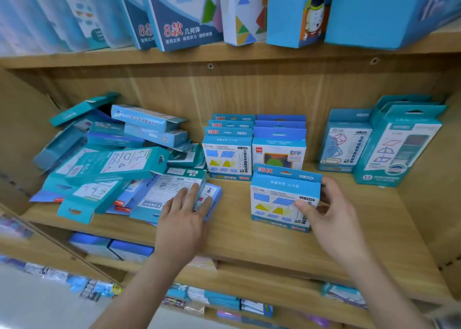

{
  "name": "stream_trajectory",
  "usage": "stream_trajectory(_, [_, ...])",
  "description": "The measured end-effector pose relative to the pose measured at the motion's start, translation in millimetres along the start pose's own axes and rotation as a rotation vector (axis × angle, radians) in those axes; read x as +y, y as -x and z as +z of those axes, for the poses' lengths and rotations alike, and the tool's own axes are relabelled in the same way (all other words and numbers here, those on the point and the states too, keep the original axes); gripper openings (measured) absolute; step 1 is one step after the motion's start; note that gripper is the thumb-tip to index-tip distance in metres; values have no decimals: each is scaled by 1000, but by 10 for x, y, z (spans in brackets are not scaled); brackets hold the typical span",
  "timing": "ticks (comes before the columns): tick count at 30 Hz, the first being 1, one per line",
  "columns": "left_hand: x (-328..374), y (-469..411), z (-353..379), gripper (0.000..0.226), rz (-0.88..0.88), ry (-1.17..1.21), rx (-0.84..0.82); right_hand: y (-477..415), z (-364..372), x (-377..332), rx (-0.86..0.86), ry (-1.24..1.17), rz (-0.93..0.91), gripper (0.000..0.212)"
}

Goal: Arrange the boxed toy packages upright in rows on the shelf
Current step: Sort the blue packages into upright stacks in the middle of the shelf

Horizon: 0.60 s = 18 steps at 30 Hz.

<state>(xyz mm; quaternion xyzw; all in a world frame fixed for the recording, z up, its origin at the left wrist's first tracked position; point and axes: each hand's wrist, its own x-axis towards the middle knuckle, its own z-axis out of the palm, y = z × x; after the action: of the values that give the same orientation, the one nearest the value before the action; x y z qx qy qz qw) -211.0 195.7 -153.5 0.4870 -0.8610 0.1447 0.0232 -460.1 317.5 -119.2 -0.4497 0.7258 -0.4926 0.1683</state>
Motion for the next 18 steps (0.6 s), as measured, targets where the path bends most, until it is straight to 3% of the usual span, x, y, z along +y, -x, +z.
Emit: stream_trajectory(18, [90, 477, -154, 68, 212, 224, -34, -779, 858, -309, 12, 227, -139, 49])
